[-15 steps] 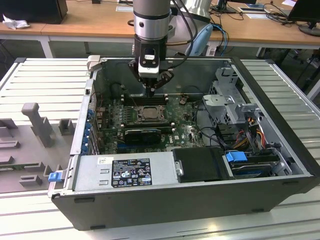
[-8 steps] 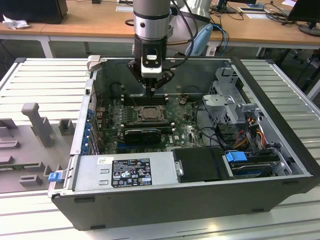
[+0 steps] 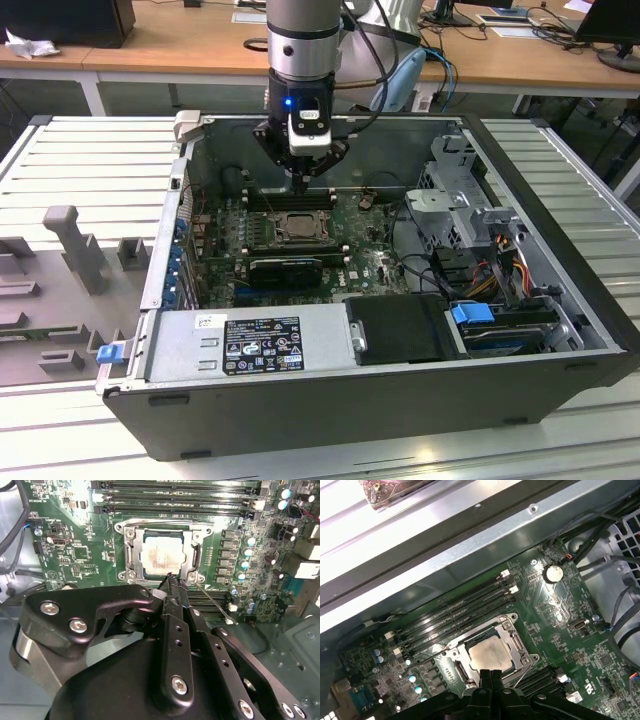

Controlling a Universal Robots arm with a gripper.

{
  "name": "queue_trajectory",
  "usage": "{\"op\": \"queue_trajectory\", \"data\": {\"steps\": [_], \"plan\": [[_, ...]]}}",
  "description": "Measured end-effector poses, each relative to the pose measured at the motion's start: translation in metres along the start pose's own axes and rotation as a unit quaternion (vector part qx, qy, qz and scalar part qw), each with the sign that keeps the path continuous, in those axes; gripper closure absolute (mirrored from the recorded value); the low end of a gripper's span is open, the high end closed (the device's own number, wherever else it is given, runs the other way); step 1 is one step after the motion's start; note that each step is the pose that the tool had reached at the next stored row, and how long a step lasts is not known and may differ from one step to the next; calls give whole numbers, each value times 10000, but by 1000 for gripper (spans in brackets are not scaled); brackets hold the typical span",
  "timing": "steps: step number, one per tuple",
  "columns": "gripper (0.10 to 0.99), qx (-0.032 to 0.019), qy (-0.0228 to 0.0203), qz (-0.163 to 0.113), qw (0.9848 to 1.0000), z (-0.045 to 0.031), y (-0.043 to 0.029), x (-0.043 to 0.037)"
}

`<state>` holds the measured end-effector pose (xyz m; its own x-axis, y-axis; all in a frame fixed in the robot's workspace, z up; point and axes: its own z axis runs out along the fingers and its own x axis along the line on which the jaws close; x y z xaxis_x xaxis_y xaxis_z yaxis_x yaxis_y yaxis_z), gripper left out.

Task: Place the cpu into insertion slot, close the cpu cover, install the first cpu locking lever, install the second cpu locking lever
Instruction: 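Install the first cpu locking lever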

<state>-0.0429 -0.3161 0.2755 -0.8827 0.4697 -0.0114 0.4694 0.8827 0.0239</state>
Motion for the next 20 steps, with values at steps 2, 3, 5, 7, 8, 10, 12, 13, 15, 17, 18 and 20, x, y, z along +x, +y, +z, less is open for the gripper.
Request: {"op": "queue_trajectory", "data": {"steps": [2, 3, 5, 7, 8, 10, 12, 13, 15, 17, 18, 20], "plan": [[980, 0, 1, -54, 10000, 0, 0, 0], [980, -1, 2, -99, 10000, 0, 0, 0], [980, -2, 4, -181, 9998, 0, 0, 0], [980, -3, 7, -281, 9996, 0, 0, 0], [980, -4, 8, -331, 9995, 0, 0, 0], [980, -5, 11, -477, 9989, 0, 0, 0], [980, -7, 14, -576, 9983, 0, 0, 0], [980, -8, 16, -650, 9979, 0, 0, 0], [980, -9, 18, -744, 9972, 0, 0, 0], [980, -10, 21, -900, 9959, 0, 0, 0], [980, -11, 24, -1008, 9949, 0, 0, 0], [980, -14, 28, -1181, 9930, 0, 0, 0]]}}
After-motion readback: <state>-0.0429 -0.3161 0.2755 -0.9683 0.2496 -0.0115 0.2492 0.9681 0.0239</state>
